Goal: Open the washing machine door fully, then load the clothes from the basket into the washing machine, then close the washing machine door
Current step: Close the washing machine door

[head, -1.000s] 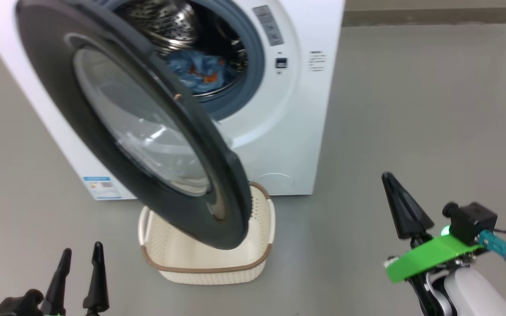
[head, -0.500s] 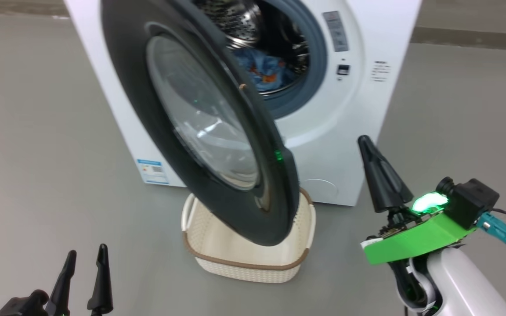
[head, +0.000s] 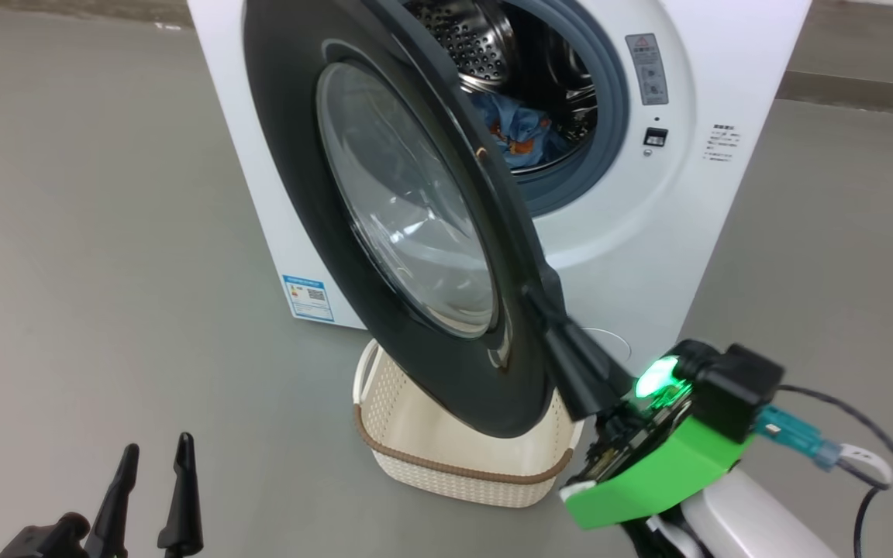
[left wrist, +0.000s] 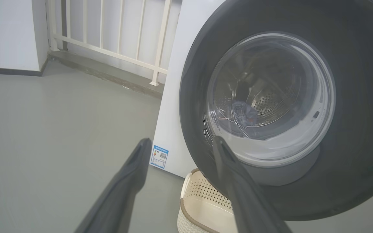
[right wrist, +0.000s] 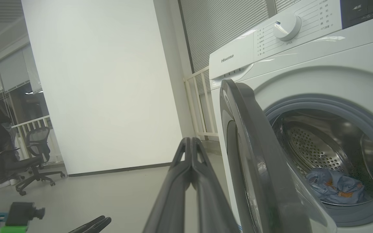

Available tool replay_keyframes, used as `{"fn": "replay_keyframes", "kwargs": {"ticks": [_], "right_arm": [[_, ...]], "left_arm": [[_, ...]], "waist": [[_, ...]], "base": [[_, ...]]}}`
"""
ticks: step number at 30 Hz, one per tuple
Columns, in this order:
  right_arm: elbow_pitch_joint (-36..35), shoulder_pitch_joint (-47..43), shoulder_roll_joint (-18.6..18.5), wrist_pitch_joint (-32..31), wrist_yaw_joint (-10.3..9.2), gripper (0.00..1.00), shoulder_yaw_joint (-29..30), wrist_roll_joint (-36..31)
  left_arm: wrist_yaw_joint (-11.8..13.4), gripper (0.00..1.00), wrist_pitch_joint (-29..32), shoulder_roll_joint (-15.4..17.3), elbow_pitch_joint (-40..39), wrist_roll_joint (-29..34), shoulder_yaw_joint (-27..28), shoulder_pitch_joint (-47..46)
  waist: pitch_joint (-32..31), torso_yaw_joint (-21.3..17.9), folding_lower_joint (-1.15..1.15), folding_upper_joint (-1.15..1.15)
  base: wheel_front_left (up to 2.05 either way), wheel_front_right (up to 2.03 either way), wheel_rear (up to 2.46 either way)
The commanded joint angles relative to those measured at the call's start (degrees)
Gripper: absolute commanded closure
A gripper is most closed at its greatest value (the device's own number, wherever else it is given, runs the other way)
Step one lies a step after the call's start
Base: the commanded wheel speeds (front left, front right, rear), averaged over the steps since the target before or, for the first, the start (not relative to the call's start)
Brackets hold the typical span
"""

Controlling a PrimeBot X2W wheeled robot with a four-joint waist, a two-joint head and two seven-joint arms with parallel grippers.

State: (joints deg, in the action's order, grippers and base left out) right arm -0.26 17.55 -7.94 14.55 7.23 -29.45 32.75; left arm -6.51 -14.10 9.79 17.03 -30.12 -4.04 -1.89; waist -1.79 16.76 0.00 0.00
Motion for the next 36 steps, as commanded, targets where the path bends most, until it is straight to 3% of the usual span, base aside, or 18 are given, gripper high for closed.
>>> {"fn": "replay_keyframes", "kwargs": {"ticks": [1,21,36], "right_arm": [[0.3,2.3,-0.2,0.4,0.25,1.00,-2.5,1.0],[18.6,8.1,-3.8,0.4,0.25,1.00,-11.5,1.6],[26.3,9.4,-4.5,0.4,0.25,1.00,-11.0,3.4]], "left_arm": [[0.4,0.00,-0.4,0.8,-0.8,-0.6,1.6,-2.2],[0.0,0.00,-0.8,-0.5,-0.1,-1.6,1.5,-3.5],[-0.4,0.00,-0.9,-1.3,0.6,-1.5,1.6,-4.1]], "waist": [[-0.1,0.9,0.00,0.00],[2.8,6.5,0.00,0.00],[3.6,8.9,0.00,0.00]], "base": [[0.00,0.00,0.00],[0.00,0.00,0.00],[0.00,0.00,0.00]]}}
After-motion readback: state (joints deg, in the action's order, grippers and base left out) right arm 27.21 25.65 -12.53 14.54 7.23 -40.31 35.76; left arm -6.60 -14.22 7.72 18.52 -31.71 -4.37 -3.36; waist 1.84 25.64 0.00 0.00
